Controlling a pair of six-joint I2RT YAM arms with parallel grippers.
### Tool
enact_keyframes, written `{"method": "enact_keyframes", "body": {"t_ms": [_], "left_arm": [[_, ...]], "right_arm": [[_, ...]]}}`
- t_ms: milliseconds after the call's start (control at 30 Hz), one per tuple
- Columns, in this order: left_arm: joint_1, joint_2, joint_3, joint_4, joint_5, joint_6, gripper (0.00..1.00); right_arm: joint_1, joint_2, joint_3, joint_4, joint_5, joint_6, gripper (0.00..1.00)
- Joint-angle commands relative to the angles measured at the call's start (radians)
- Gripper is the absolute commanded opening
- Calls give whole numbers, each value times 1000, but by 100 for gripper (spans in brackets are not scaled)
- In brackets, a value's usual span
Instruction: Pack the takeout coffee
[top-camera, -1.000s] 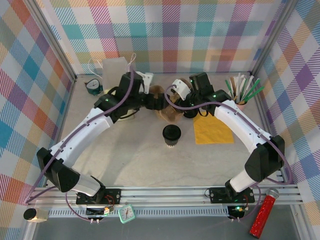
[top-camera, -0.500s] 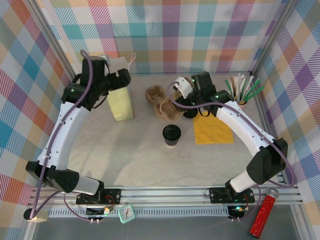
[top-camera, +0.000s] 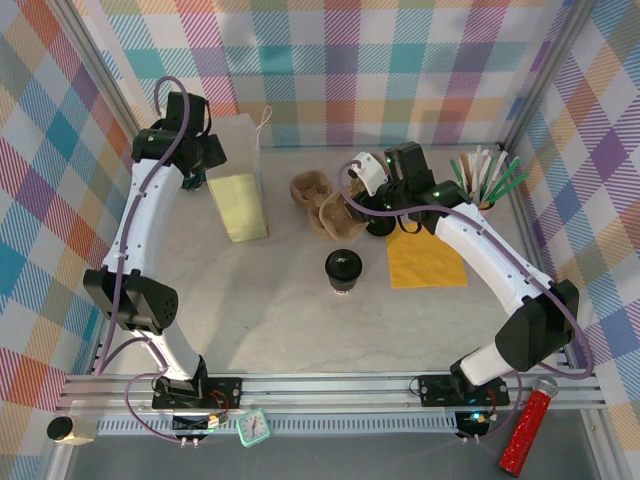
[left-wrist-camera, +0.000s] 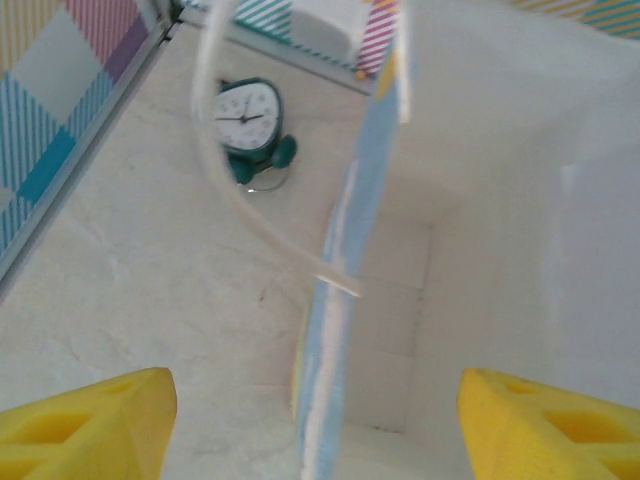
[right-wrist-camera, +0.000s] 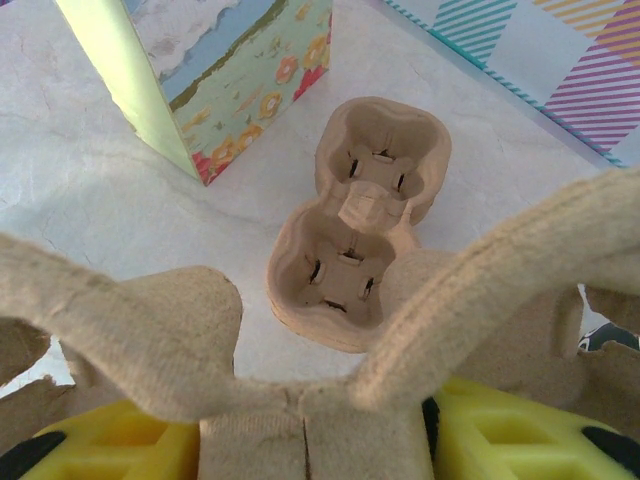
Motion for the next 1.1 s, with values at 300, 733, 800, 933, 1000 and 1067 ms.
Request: {"method": "enact_keyframes", "body": {"t_ms": [300, 733, 800, 933, 1000, 1067], "left_arm": [[38, 157, 63, -7, 83, 11, 62], [36, 146, 48, 48, 114, 104, 9], [33, 113, 29, 64, 114, 133, 6], [20, 30, -36, 119, 118, 199, 5], [9, -8, -65, 139, 129, 233, 4], [-13, -55, -111, 166, 126, 274, 4]], "right_arm": [[-3, -17, 33, 7, -21, 25, 49], [-3, -12, 40, 9, -28, 31, 49], [-3, -11, 45, 8, -32, 34, 49], [-3, -11, 52, 10, -38, 40, 49], [-3, -15, 52, 13, -45, 45, 49], [-3, -18, 51, 17, -55, 52, 49]]}}
